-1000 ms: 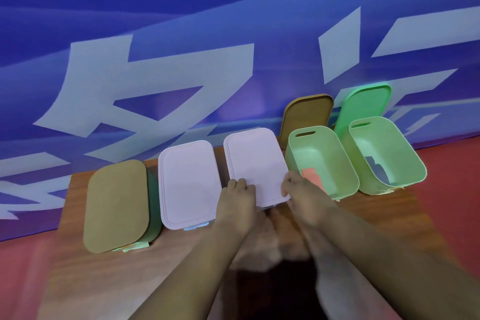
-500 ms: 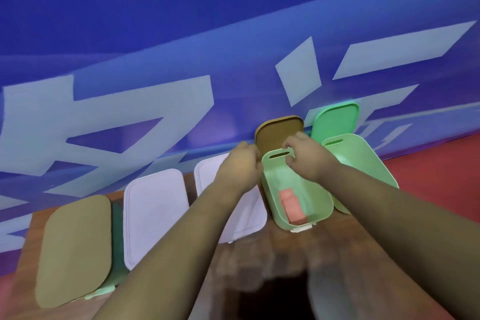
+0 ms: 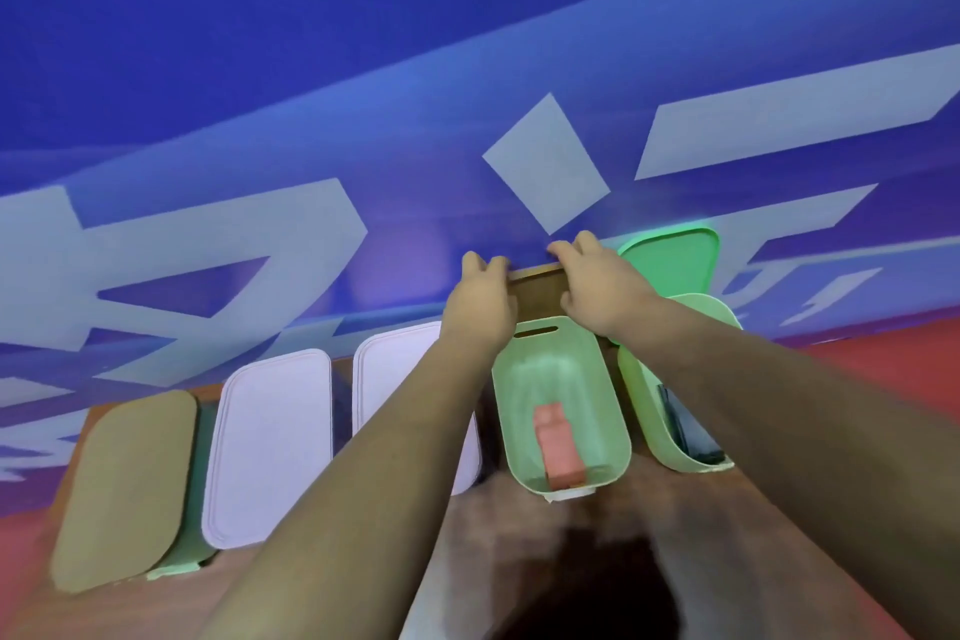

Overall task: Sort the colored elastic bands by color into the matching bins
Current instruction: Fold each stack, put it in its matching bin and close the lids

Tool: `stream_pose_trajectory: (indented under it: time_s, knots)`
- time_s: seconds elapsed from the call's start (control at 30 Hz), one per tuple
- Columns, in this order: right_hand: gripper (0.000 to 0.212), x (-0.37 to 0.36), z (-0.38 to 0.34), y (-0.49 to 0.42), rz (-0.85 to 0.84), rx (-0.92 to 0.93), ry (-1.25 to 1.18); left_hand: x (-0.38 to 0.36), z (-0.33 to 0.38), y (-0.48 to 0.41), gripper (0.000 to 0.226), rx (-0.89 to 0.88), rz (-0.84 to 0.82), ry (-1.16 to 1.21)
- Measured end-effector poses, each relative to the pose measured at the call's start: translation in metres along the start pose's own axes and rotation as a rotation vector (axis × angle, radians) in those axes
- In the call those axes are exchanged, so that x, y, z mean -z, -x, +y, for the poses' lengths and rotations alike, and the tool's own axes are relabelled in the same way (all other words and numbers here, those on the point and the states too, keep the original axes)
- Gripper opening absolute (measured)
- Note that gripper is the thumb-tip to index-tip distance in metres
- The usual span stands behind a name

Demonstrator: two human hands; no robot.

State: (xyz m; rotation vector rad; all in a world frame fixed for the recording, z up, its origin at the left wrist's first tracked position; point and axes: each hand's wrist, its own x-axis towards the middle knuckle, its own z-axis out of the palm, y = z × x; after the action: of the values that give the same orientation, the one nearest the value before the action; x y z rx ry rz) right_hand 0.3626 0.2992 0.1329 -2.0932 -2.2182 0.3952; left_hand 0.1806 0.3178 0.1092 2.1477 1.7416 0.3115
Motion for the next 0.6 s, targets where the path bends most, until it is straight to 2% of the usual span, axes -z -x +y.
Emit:
stream_pose_trajectory:
  time_s: [0.13,0.27,0.4,0.5,0.6]
  knots:
    - [0.026,-0.008,0.013,-0.006,-0.033,-0.002,0.012,-0.006,0.002,0.001,0.03,0.069,0.02,0.016]
    - [0.025,-0.004,0.021,-0.001,-0.014,0.042,-0.01,-0.004,0.007,0.014,0.024,0.061,0.046,0.137]
    - [0.021,0.0,0.027,0.032,0.108,0.092,-0.146,0.002,0.013,0.047,0.02,0.035,0.149,0.311]
    - [0.03,-0.011,0.031,0.078,0.16,0.107,-0.269,-0.005,0.013,0.087,0.02,0.025,0.174,0.405]
    - [0.036,-0.038,0.037,0.123,0.252,0.135,-0.289,-0.025,0.009,0.131,0.029,-0.005,0.171,0.443]
